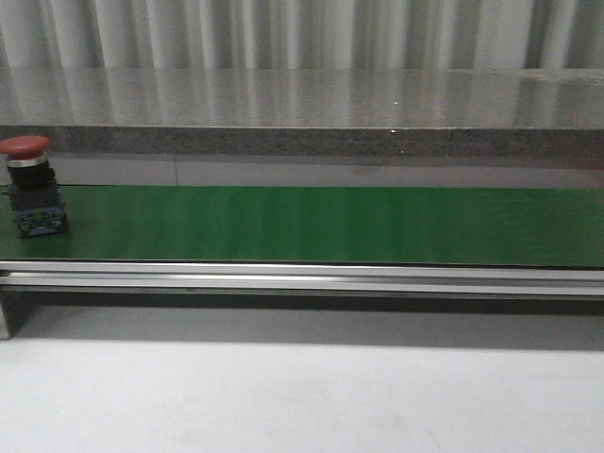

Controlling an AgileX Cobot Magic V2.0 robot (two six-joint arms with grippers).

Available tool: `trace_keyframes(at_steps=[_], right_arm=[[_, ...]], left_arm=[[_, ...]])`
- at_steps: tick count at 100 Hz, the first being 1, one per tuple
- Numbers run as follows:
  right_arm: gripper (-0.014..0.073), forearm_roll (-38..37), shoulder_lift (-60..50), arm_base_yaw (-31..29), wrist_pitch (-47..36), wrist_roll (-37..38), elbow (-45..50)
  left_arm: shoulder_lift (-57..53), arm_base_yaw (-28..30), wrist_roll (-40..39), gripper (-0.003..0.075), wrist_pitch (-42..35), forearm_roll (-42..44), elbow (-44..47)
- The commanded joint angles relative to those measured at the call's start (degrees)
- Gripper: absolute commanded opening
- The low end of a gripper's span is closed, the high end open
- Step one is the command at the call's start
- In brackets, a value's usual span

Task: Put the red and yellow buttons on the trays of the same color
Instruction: 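Set the red button on the belt's near end and release, then grasp a yellow push button from the table with the left gripper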

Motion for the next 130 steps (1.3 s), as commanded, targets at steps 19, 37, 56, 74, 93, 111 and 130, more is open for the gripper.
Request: trace_keyframes(at_steps=[19,37,56,74,93,111,130], right_arm=[[-0.0052,0.97,0.43,0.27,-3.62,-0.49,-1.33],[-0.0052,0.97,0.43,0.27,-3.62,-0.49,-1.33],[-0.0052,0.97,0.43,0.27,-3.62,-0.49,-1.33],[-0.0052,0.97,0.43,0.27,-3.62,-0.49,-1.33],[-0.0052,0.97,0.43,0.27,-3.62,-0.49,-1.33],[-0.0052,0.97,0.43,0.27,-3.62,-0.49,-1.33],[-0.0052,0.97,0.43,0.27,-3.62,-0.49,-1.33]], left_arm=[[-0.05,0.20,-0.90,0.0564,-3.71,-0.92,-1.92],[0.05,0.20,-1.12,0.0405,-3.87,-0.92,-1.92],[0.05,0.20,-1.12,0.0154,-3.67,-1.20,-1.92],[0.05,0.20,-0.73,0.0076,-3.67,-0.96,-1.92],[-5.02,-0.05,0.02,0.0076,-3.28,0.62,-2.17],[-12.90,-1.90,3.49,0.0076,-0.80,0.88,-2.17],[-19.01,-6.13,3.64,0.0076,0.22,1.96,1.99]])
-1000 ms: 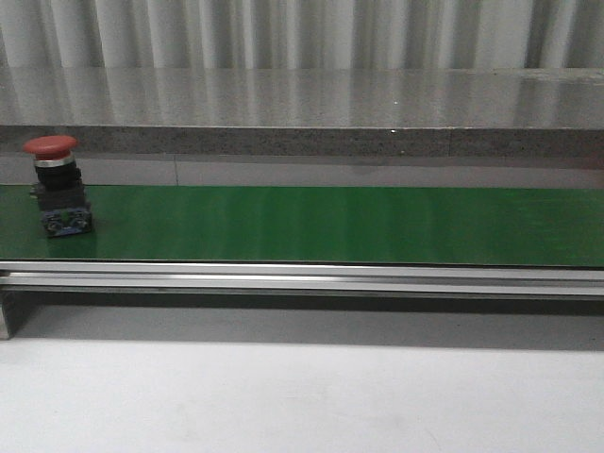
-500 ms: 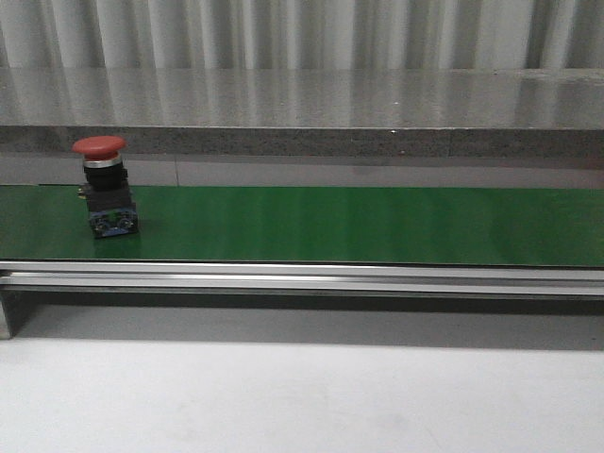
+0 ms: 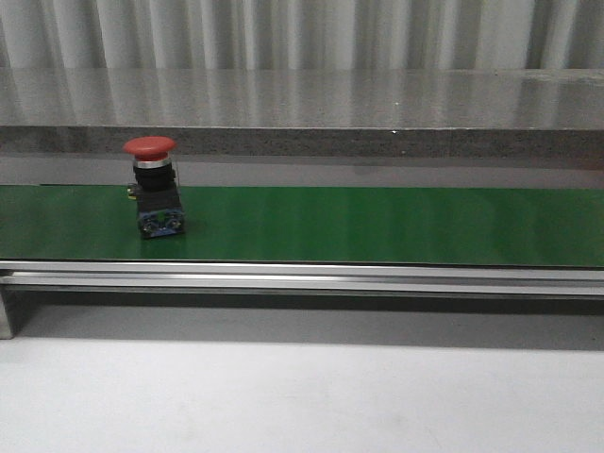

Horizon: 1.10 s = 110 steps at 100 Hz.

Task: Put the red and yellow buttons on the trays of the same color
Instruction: 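Grasp a yellow push button from the table with the left gripper, then place the yellow button on the belt's near end and release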

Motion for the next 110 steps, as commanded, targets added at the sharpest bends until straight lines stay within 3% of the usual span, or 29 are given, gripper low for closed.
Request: trace_keyframes(at_steps=[1,25,51,65,82,87,110], right_arm=[[-0.0052,0.97,0.43,0.27,-3.62,-0.49,-1.33],[-0.0052,0.97,0.43,0.27,-3.62,-0.49,-1.33],[-0.0052,0.97,0.43,0.27,-3.62,-0.49,-1.33],[-0.0052,0.97,0.43,0.27,-3.62,-0.49,-1.33],[-0.0052,0.97,0.43,0.27,-3.62,-0.49,-1.33],[-0.0052,0.97,0.43,0.27,-3.62,-0.49,-1.33],[-0.0052,0.97,0.43,0.27,-3.62,-0.49,-1.33]], left_arm=[[-4.44,-2.08,0.19,0.0076,-0.94,-0.17,0.77],[-4.29,-5.74,0.19,0.0076,-3.72,-0.29,6.58],[-3.23,-6.47,0.19,0.0106,-3.39,-0.65,7.08],[-1.39,-6.47,0.34,0.0220,-2.66,-2.19,7.08],[-1.91,-6.47,4.30,0.0526,-4.25,-7.17,7.08],[-2.63,-6.47,5.18,0.0578,-4.90,-9.04,7.08],[-9.49,-9.89,8.89,0.0580,-10.23,-10.29,9.54]])
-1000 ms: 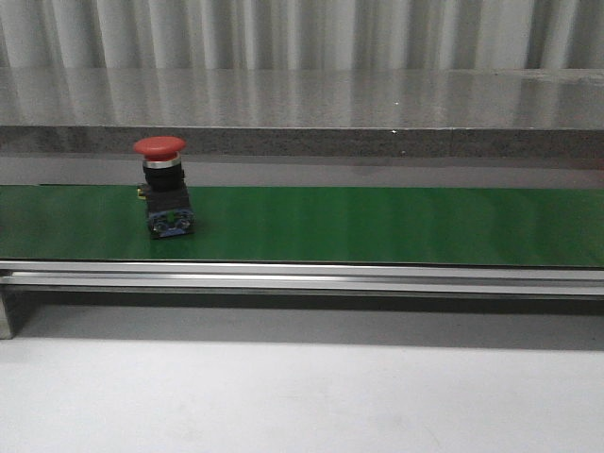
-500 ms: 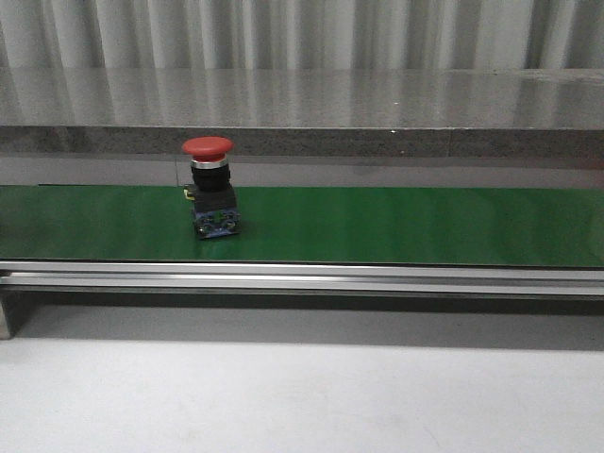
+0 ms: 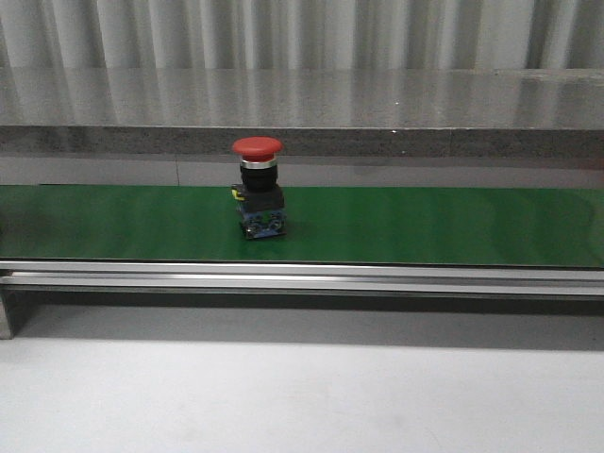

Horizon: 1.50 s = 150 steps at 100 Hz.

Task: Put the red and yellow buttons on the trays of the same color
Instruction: 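Place the yellow button on the belt's near end and release, then lower the right gripper onto the red button at the belt end and grasp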

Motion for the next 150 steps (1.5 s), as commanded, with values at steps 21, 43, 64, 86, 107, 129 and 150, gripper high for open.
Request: trace_keyframes(at_steps=[21,43,64,86,107,129,150], right_arm=[[-0.0052,0.97,0.43,0.27,-3.62,-0.49,-1.33],[-0.0052,0.97,0.43,0.27,-3.62,-0.49,-1.33],[-0.0052,0.97,0.43,0.27,-3.62,-0.49,-1.33],[-0.0052,0.97,0.43,0.27,-3.56,-0.43,-1.00],[-0.0052,0.10,6.86,4.28,-2.03,3.57,-5.43],[-0.0008,-1.27,24.72,10.14,1.29,3.57,-14.90],[0.0460,-1.20,42.27,11.09,2.52,3.69,-23.86]], left_arm=[[-17.65,-8.81,1.23,0.0260,-15.32,-1.63,12.69],[-31.26,-13.29,1.46,-0.0020,-23.04,-1.27,25.83],[-43.71,-14.16,1.46,-0.0020,-24.16,-1.27,34.67],[-56.41,-14.16,1.46,-0.0020,-22.85,-1.27,40.67],[-62.22,-14.16,1.46,-0.0020,-20.15,-1.27,41.83],[-62.49,-14.16,1.46,-0.0020,-20.76,-1.27,41.83],[-62.49,-14.16,1.46,-0.0020,-20.99,-1.27,41.83]])
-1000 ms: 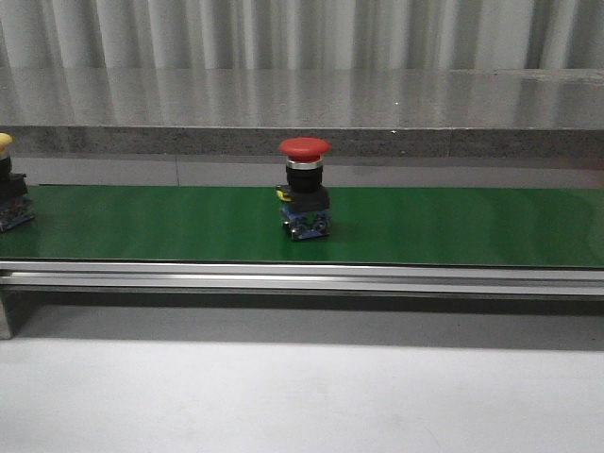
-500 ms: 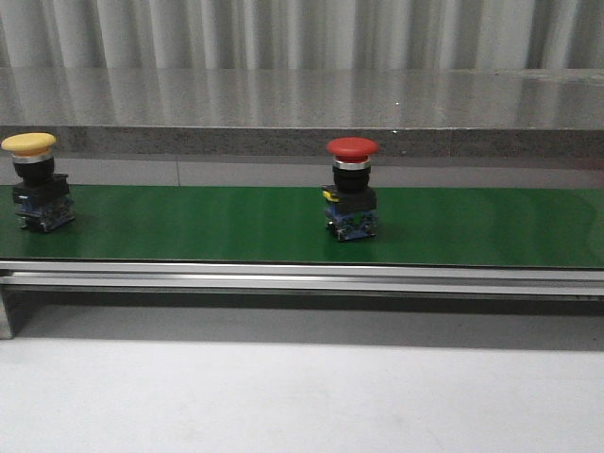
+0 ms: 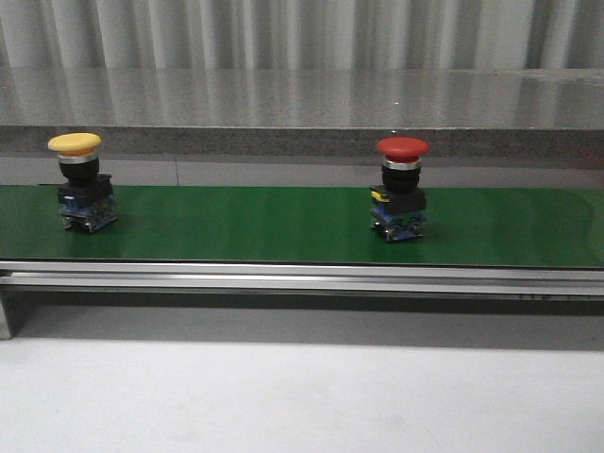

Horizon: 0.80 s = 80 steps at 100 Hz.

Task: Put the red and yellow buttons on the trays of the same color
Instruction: 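Lower the right gripper onto the red button at the belt end and grasp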

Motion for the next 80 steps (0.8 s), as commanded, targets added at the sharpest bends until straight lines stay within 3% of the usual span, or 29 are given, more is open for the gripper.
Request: trace_keyframes(at_steps=[1,5,11,26,60,70,80], right_arm=[[0.0460,0.18,6.54,0.05,-2.03,-0.01,-5.26],[0.0579,0.18,9.53,0.00,-1.72,-0.01,-6.70],[0.0669,0.18,13.30,0.00,-1.29,-0.01,-9.16],[0.0625,0.95,22.02,0.00,0.12,0.46,-14.75],[0.0623,-1.40,36.20,-0.87,1.18,0.40,-26.20],[0.0562,-2.17,38.61,-1.97,1.25,0.40,-28.24],[0.0353,-2.17,39.80,-3.01,2.54,0.45,-28.88]], left_arm=[[0.28,-0.50,-0.04,-0.0020,-4.34,-0.64,-1.49],[0.28,-0.50,-0.04,-0.0020,-4.34,-0.64,-1.49],[0.28,-0.50,-0.04,-0.0020,-4.34,-0.64,-1.49],[0.28,-0.50,-0.04,-0.0020,-4.34,-0.64,-1.49],[0.28,-0.50,-0.04,-0.0020,-4.34,-0.64,-1.49],[0.28,-0.50,-0.04,-0.0020,-4.44,-0.64,-1.49],[0.28,-0.50,-0.04,-0.0020,-4.44,-0.97,-1.49]])
